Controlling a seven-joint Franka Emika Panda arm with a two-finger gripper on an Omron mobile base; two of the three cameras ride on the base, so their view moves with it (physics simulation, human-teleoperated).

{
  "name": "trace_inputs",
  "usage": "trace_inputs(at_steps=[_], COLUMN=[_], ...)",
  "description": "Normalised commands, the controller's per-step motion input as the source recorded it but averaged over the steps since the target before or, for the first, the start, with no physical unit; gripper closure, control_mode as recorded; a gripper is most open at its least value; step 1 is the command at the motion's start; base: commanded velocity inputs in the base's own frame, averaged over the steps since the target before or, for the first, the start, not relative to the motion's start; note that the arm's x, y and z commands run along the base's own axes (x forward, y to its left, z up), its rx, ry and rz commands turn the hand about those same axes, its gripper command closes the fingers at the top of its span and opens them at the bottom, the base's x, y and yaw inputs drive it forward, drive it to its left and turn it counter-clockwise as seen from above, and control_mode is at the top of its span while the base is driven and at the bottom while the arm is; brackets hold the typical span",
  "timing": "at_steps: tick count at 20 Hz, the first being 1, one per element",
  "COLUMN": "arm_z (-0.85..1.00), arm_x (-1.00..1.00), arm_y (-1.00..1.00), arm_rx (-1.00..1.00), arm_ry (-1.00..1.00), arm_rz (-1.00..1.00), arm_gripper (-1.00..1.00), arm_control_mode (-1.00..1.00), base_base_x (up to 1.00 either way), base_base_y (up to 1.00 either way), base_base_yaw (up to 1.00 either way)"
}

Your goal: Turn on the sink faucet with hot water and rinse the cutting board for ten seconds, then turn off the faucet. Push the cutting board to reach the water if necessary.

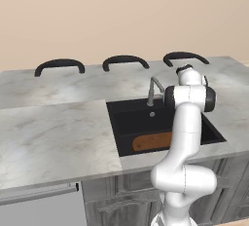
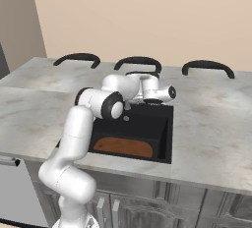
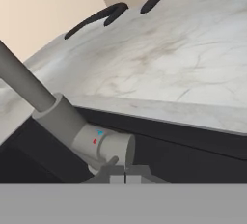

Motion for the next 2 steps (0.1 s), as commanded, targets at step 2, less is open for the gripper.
trace_inputs(at_steps=[2], arm_z=[-0.28], arm_x=[-0.11], arm_y=[0.46], arm_rx=[-0.01], arm_ry=[0.01], arm_rz=[0.00], arm_gripper=[1.00], arm_control_mode=[-1.00], base_base_x=[0.00], base_base_y=[0.00], base_base_yaw=[0.00])
